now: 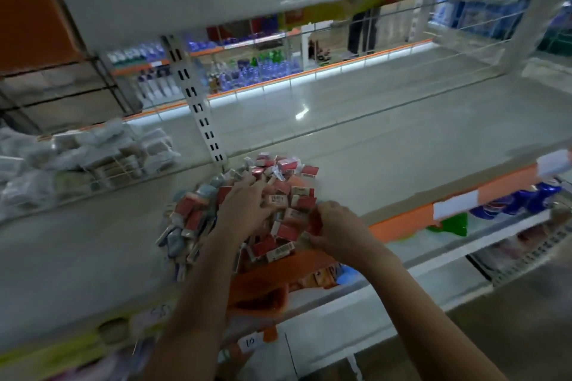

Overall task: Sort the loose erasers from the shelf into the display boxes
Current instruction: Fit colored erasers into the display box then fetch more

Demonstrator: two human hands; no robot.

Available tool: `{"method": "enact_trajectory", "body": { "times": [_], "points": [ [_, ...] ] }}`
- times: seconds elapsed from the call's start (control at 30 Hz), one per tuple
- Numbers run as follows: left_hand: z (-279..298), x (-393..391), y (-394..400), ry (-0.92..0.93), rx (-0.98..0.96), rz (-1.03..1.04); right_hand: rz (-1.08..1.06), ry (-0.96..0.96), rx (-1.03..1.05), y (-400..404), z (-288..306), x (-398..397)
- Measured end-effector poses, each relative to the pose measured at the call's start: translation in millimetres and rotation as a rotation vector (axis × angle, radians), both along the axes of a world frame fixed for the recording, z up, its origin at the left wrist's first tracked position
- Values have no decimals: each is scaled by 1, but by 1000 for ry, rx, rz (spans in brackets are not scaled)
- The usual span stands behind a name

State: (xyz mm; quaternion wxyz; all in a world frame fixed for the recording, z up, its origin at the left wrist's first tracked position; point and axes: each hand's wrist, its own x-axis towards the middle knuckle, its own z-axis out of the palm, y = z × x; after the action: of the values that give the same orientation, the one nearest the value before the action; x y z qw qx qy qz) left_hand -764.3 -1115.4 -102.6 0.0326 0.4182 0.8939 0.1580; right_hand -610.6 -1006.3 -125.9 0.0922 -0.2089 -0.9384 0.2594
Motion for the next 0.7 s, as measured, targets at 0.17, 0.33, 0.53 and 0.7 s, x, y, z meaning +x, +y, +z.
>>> {"method": "enact_trajectory", "body": {
  "times": [0.17, 0.33, 0.53, 0.7],
  "points": [
    [1, 15, -22, 37, 184, 76, -44, 183, -50, 6, -1, 3],
    [-2, 27, -41, 12, 297, 87, 175, 73, -73, 18, 3, 7],
    [-4, 35, -48, -28, 343, 90, 321, -61, 83, 31, 7, 1],
    [-8, 34, -51, -149, 406, 117, 306, 69, -20, 38, 9, 3]
  ]
}}
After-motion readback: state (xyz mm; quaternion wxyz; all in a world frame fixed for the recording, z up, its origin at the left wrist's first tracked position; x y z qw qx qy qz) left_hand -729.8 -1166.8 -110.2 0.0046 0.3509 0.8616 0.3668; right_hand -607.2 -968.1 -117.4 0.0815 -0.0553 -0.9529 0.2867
